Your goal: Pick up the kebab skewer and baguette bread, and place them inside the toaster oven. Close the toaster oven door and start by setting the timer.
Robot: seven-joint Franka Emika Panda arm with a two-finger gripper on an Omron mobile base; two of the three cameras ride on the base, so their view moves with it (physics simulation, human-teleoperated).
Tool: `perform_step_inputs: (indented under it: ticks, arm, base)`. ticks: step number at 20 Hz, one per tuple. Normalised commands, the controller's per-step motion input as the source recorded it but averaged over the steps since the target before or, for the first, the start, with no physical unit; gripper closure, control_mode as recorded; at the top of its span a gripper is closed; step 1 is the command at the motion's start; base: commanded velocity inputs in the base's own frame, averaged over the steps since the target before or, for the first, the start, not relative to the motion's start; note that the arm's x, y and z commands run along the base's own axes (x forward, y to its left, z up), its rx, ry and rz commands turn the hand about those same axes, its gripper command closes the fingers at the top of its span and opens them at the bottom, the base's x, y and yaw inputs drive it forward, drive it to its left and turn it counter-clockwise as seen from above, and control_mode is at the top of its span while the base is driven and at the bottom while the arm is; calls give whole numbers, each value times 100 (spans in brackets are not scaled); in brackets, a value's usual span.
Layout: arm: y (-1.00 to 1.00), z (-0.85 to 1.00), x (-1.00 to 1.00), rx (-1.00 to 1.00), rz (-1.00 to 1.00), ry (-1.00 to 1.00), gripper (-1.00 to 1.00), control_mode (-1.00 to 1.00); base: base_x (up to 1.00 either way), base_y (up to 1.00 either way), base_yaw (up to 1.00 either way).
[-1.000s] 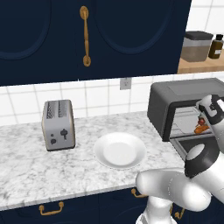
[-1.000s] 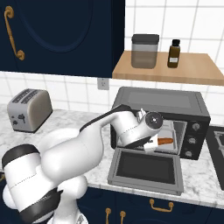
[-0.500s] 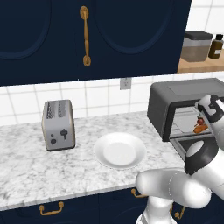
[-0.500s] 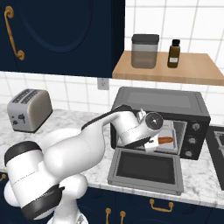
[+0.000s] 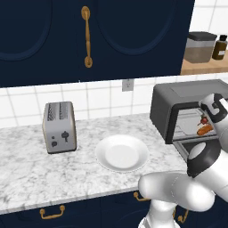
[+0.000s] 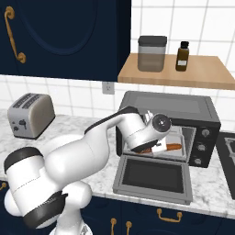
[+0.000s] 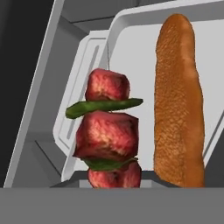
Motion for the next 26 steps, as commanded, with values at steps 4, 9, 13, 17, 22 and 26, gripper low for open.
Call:
perform_step_inputs:
  ticks: [4,9,13,17,22,26]
  arm:
    - [0,-10,34,0,0,0,100,-100]
    - [0,-3,10,0,0,0,-100,-100]
    - [0,0,0,0,0,0,-100,-100]
    - [0,0,0,0,0,0,-100,-100]
    - [0,1,7,0,0,0,-100,-100]
    - [-2,15,4,0,0,0,-100,-100]
  base:
    - [0,0,0]
    - [0,0,0]
    - [0,0,0]
    - [0,0,0]
    - [0,0,0]
    - [0,0,0]
